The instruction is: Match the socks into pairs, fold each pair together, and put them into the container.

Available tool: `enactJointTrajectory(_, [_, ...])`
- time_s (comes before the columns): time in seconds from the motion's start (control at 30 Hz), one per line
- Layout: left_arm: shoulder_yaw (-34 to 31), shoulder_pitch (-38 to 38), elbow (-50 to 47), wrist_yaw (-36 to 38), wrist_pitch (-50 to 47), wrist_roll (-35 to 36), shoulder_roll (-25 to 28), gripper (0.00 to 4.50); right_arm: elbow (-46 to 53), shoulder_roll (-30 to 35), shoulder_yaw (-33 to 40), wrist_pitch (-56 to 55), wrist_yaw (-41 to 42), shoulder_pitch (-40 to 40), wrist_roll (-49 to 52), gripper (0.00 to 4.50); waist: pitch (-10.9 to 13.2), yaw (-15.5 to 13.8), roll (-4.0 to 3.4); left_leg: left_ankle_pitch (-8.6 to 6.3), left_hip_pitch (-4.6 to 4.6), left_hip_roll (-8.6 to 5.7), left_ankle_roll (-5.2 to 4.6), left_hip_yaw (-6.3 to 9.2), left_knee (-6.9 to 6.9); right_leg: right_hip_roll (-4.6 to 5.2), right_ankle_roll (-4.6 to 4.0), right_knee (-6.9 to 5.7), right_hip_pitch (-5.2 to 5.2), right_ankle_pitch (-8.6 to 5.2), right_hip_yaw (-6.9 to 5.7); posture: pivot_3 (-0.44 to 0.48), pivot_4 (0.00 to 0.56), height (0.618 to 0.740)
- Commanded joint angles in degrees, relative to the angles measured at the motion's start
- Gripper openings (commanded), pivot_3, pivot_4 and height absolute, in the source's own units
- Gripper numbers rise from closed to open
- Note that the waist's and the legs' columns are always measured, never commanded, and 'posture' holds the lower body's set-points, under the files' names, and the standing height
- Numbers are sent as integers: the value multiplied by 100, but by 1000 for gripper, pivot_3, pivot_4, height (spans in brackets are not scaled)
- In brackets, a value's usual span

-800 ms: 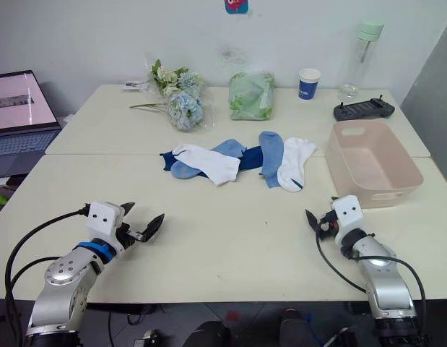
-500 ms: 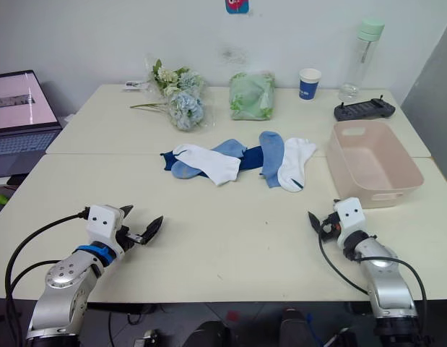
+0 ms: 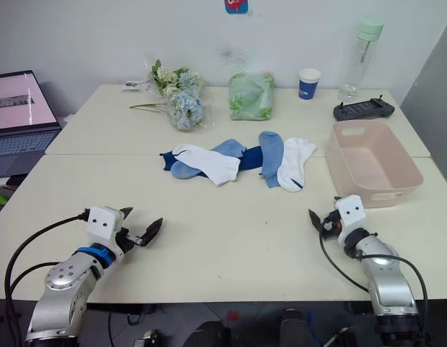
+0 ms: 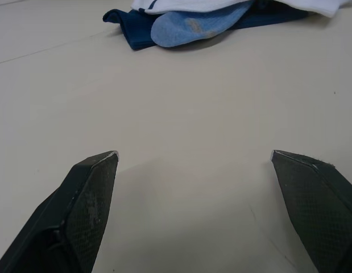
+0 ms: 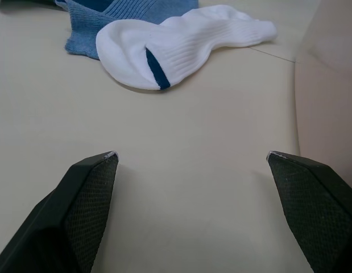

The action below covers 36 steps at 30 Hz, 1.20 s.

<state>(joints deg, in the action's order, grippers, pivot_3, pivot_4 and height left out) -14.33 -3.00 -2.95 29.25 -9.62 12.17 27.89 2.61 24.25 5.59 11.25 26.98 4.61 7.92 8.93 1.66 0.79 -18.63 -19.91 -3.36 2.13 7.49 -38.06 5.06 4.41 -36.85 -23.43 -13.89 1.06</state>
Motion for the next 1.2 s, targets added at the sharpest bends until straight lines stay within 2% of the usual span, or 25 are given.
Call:
enactJointTrajectory(0.03, [-54,-48,-281,-23,69,34,25,4477,274,17,18,-47,52,99,86,4500,0,-1,0,0,0,0,0,0,0,0,0,0,0,0,0,0,150,740])
enactJointTrajectory(0.57, [-60,-165,-489,33,97,187,-32,4477,306,17,40,19,200,183,149,4500,0,0,0,0,0,0,0,1,0,0,0,0,0,0,-1,0,150,740])
enactJointTrajectory(0.73, [-141,-297,-1058,431,-92,831,-20,4477,572,-203,-279,458,495,455,537,4500,1,15,-1,0,0,6,0,-1,0,0,0,0,0,0,1,0,150,740])
enactJointTrajectory(0.83, [-130,-431,-1570,643,-404,1246,73,4477,397,-442,-648,895,454,985,510,4500,2,26,-3,0,1,7,0,-1,0,-1,-2,-2,0,1,1,0,150,740])
enactJointTrajectory(1.0, [-114,-481,-2167,576,-802,1498,162,4477,-387,-1371,-1005,1840,106,2643,649,4500,8,53,-12,2,2,9,3,-6,2,-5,-10,-8,-12,3,4,0,150,740])
enactJointTrajectory(1.2, [-61,-352,-2271,258,-885,1406,31,4477,-1979,-2041,-1231,1692,135,3929,425,4500,7,-3,-11,3,-6,4,7,3,5,-4,-12,3,-15,2,-4,0,150,740])
